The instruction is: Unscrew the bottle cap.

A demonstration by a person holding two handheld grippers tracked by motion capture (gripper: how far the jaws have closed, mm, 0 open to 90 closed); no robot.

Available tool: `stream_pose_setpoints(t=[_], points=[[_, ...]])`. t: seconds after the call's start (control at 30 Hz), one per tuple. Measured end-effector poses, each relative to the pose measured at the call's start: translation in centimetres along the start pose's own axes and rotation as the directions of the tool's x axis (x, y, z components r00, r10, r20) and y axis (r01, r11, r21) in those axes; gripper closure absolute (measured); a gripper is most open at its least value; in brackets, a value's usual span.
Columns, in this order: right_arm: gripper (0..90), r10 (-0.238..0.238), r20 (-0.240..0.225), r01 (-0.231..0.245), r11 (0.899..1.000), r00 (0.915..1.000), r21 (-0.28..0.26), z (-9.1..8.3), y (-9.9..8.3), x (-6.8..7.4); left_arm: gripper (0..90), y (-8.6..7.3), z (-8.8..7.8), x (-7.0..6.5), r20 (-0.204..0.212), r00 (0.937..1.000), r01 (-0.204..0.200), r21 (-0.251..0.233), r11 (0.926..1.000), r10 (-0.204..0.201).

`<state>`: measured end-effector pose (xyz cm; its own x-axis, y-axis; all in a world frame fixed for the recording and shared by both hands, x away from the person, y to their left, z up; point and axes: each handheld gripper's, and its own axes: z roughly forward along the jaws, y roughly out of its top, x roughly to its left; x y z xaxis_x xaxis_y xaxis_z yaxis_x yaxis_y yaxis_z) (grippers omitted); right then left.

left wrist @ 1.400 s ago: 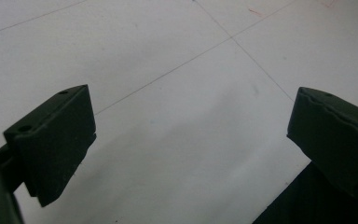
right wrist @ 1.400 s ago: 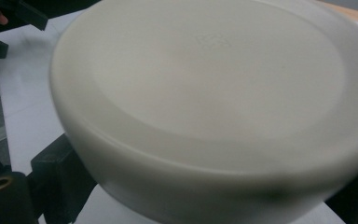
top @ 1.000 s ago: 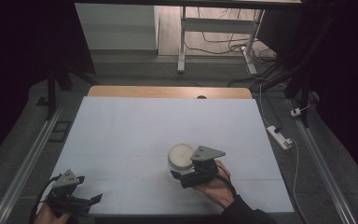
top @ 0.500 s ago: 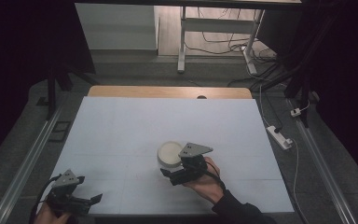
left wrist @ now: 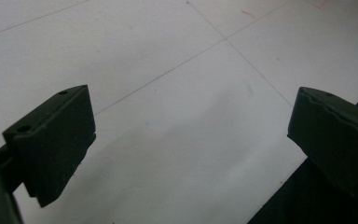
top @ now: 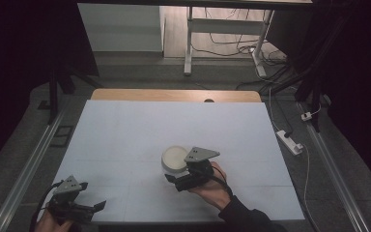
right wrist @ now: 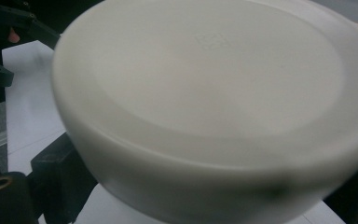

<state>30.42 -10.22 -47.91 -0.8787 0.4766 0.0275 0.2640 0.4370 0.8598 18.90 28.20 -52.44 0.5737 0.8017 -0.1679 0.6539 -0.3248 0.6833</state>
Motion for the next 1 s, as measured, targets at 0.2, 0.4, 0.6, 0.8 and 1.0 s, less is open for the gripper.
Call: stream_pose_setpoints(t=[0.2, 0.4, 0.6, 0.8, 1.0], points=[[6.9, -0.007, -0.009, 0.007, 1.000, 0.9999, 0.000, 0.0, 0.0, 0.0, 1.5, 0.9, 0.0, 0.1, 0.054, 0.9981, -0.028, -0.055, 0.9981, 0.031], [6.9, -0.011, -0.015, 0.011, 1.000, 0.9998, -0.003, -0.1, 0.0, 0.0, 1.1, 2.0, 0.3, -0.4, 0.092, 0.9931, -0.064, -0.094, 0.9935, 0.073], [6.9, -0.021, -0.022, 0.021, 1.000, 0.9995, -0.007, -0.2, 0.1, 0.2, 0.2, 4.0, 1.0, -1.4, 0.126, 0.9813, -0.132, -0.108, 0.9853, 0.146], [6.9, -0.027, -0.033, 0.026, 1.000, 0.9991, -0.010, -0.3, 0.1, 0.5, 0.0, 5.9, 1.4, -1.9, 0.144, 0.9726, -0.166, -0.122, 0.9786, 0.183], [6.9, -0.035, -0.045, 0.034, 0.999, 0.9984, -0.007, -0.2, 0.1, 0.8, 0.0, 8.2, 2.2, -2.6, 0.160, 0.9612, -0.204, -0.135, 0.9697, 0.224]])
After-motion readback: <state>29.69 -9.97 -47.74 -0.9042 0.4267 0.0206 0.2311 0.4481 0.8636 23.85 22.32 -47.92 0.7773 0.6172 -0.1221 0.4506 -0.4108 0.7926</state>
